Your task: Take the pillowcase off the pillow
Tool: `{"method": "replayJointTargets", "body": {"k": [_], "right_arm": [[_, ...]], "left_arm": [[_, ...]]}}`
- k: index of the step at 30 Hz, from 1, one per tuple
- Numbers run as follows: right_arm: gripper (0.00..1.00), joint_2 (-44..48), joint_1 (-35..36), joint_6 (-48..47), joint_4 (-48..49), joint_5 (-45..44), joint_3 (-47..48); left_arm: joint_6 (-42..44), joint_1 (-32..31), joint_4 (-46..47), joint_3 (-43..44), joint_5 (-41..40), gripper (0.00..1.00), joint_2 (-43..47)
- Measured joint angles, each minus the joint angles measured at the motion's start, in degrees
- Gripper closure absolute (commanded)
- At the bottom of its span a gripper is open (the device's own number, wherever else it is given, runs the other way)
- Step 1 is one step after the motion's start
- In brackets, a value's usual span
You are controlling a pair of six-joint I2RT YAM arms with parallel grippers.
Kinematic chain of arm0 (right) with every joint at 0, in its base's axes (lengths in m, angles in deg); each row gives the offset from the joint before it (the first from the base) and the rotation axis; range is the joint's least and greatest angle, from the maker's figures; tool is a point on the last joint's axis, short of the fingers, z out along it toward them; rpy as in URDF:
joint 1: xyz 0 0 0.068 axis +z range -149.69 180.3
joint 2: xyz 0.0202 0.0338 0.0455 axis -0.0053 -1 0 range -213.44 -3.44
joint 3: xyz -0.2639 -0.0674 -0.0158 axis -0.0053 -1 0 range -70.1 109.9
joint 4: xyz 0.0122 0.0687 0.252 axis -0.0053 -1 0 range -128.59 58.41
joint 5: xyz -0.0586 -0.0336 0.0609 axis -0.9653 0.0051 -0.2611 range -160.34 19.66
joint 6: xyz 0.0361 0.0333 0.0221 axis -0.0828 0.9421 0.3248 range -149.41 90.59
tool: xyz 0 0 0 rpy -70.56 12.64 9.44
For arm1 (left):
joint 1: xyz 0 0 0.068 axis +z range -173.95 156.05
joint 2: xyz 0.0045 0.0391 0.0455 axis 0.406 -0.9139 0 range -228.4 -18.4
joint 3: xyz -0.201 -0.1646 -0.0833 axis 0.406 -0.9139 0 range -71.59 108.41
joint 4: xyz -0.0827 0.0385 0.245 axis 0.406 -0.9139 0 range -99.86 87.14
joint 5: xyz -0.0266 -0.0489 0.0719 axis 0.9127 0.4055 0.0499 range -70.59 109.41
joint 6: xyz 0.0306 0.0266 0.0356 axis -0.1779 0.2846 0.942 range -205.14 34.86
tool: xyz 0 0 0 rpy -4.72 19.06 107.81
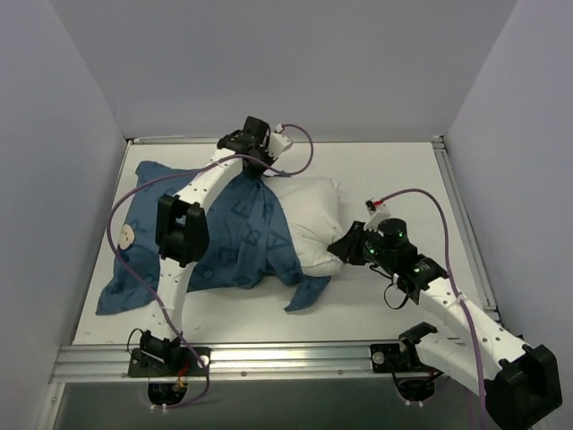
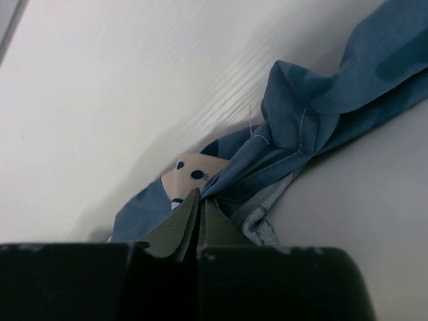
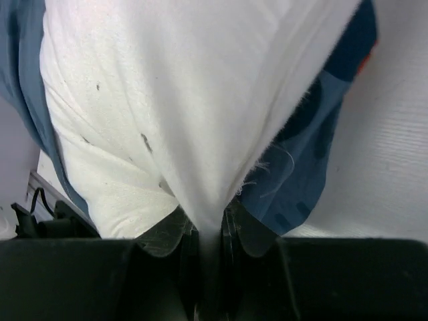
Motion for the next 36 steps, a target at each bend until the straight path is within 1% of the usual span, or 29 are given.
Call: {"method": "replayJointTargets", "body": {"k": [2,4,5,6,7,8,9,13,14,16,20,22,25,27,30,33,34,35,36], "right_arm": [[1.0,0.37,-2.8,0.09,-1.64,0.55,1.11],[1.0,0.31,-5.84,-0.11,-3.04,1.44,1.2],[1.0,0.15,-7.04,-0.22,-3.76,1.75,1.2],[1.0,-0.15,-7.87,-0.35,-4.22,1.97,1.2],[1.0,-0.81,-8.37,-0.46,-4.37,2.21,1.27],[1.0,-1.62,-8.57,-0.48,-4.37,2.54,1.29],[1.0,-2.6,-8.72,-0.5,-4.66,2.97,1.29],[1.0,-6.78,-8.9,-0.15,-5.46,3.43,1.4],[1.0,-7.78,-8.92,-0.07,-5.49,3.34,1.77],[1.0,-9.49,-9.07,-0.07,-5.66,2.99,3.06],[1.0,-11.52,-9.29,-0.07,-5.33,1.9,5.73],[1.0,-11.93,-9.31,-0.07,-4.94,1.75,6.12],[1.0,-12.35,-9.53,-0.07,-4.63,1.75,6.14],[1.0,-12.74,-9.6,-0.09,-4.35,1.75,6.16],[1.0,-13.03,-9.62,-0.28,-4.13,1.75,6.23],[1.0,-13.25,-9.62,-0.39,-4.04,1.75,6.38],[1.0,-13.35,-9.62,-0.44,-4.0,1.75,6.38],[1.0,-13.44,-9.62,-0.46,-3.93,1.77,6.38],[1.0,-13.51,-9.6,-0.48,-3.8,1.77,6.38]], "left_arm": [[0.63,2.78,1.22,-5.33,0.2,0.98,2.12],[1.18,4.72,1.64,-7.89,1.03,0.98,3.65],[1.38,5.53,1.2,-8.35,2.1,0.92,4.5],[1.49,6.08,0.72,-8.35,3.32,0.76,5.11],[1.9,6.45,0.37,-8.31,4.68,0.36,5.79],[2.49,6.78,-0.09,-8.02,5.77,0.1,6.38],[2.89,7.17,-0.5,-7.5,6.64,0.06,6.86],[1.09,8.9,-3.5,-2.71,12.13,0.06,7.85],[0.22,9.27,-4.81,-0.24,14.08,0.06,8.04],[-0.59,9.94,-5.99,2.29,16.76,0.06,9.84],[-0.55,11.8,-9.75,2.47,20.26,0.06,18.45],[-0.26,14.34,-11.89,0.46,22.18,0.06,24.41],[1.09,20.96,-16.35,-6.82,24.13,0.06,34.45],[2.71,26.29,-19.5,-13.86,24.26,0.06,40.33],[5.77,33.16,-22.34,-28.68,24.04,0.06,47.52],[8.39,37.22,-25.16,-43.74,24.28,0.06,51.06],[9.18,37.81,-25.66,-47.69,24.37,0.02,51.36],[9.9,37.97,-24.94,-51.23,24.57,0.08,51.67],[10.43,37.86,-24.61,-53.79,24.59,0.19,51.76]]}}
